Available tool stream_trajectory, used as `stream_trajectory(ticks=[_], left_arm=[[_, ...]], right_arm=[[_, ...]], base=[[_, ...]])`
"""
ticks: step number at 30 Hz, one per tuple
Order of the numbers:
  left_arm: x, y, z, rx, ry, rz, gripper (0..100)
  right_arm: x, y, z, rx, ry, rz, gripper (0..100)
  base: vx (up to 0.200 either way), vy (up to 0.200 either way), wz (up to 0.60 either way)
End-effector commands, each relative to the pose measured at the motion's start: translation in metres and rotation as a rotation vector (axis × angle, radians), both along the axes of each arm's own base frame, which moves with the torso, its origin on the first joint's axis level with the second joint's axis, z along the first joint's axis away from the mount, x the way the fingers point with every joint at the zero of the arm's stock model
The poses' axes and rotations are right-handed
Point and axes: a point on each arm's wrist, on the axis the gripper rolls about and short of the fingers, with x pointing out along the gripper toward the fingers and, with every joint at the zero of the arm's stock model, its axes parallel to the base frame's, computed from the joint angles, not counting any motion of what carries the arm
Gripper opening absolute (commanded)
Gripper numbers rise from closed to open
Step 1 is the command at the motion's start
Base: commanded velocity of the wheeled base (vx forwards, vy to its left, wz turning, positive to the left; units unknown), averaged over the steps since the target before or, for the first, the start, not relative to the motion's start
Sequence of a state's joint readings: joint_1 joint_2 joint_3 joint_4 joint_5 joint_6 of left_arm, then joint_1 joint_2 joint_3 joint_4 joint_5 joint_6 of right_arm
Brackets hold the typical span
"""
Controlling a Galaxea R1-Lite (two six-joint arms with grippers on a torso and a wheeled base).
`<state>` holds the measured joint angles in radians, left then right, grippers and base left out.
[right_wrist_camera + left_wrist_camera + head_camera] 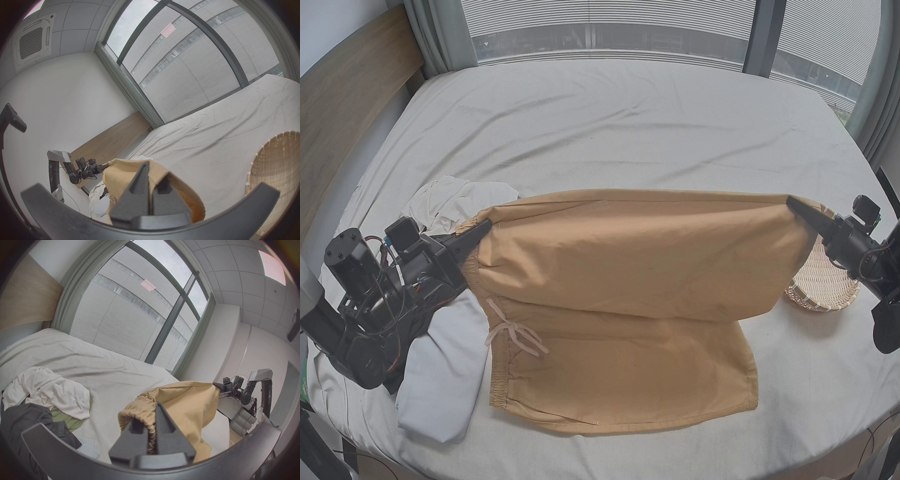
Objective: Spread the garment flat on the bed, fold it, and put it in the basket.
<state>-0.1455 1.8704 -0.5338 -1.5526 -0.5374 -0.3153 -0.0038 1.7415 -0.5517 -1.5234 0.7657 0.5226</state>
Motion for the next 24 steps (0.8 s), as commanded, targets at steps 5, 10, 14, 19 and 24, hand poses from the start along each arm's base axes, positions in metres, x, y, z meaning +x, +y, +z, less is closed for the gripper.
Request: stream_trajectory(ticks=[5,10,14,19,24], left_arm=[[0.015,-0.003,-0.012,0.006,0.023,0.002,0],[0.016,-0.004,-0.015,0.007,0.029,-0.001,0],[0.022,-0.005,-0.022,0.007,0.049,0.002,0],[0.032,-0.003,-0.033,0.006,0.078,0.016,0],[0.053,-0.005,-0.038,-0.012,0.06,0.092,0]], right_arm=[[0.03,-0.001,-0.019,0.002,0.05,-0.004,0],[0.033,-0.001,-0.014,0.013,0.038,0.002,0],[0.041,-0.002,-0.012,0.024,0.047,0.001,0],[0.053,-0.003,-0.015,0.026,0.068,-0.001,0],[0.068,-0.002,-0.019,0.026,0.068,0.001,0]], base=[[0.0,0.0,0.0],[0.0,0.0,0.0],[0.0,0.0,0.0],[0.0,0.0,0.0],[0.0,0.0,0.0]])
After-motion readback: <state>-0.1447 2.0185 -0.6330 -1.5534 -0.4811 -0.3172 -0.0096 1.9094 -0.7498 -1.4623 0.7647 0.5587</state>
